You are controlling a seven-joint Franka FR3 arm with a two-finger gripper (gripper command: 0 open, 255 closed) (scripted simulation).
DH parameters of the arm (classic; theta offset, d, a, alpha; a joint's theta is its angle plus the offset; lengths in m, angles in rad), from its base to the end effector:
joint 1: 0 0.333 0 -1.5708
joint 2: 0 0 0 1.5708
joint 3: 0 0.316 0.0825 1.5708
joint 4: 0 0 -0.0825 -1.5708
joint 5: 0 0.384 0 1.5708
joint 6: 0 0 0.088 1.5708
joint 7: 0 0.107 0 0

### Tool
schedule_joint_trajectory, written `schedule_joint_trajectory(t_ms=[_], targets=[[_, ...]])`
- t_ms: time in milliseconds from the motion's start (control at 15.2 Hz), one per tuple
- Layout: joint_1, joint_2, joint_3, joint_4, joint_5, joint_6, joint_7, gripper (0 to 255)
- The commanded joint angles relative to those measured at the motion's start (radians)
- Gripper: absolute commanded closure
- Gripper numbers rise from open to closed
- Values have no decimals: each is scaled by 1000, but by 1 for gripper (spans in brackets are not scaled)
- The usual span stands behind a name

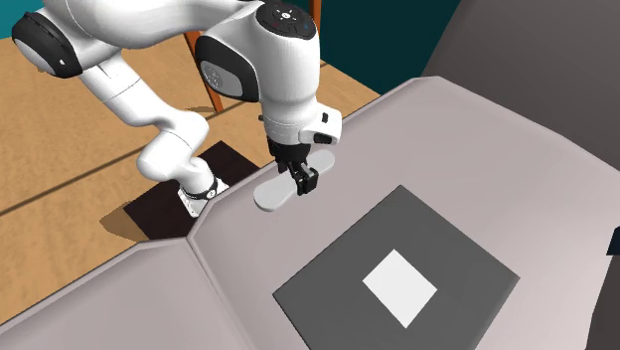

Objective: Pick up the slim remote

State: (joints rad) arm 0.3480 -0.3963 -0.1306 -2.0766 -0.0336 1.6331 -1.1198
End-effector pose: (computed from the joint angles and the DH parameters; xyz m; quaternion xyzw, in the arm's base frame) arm 0.4210 0.0810 0.5836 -0.7800 -0.6252 0.0190 0.0184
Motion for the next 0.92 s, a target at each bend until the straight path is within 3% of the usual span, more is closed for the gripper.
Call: schedule_joint_trajectory(t_ms=[0,858], targets=[[0,0,0,-4,0,2,0,255],[3,38,2,208,6,-172,-1,255]])
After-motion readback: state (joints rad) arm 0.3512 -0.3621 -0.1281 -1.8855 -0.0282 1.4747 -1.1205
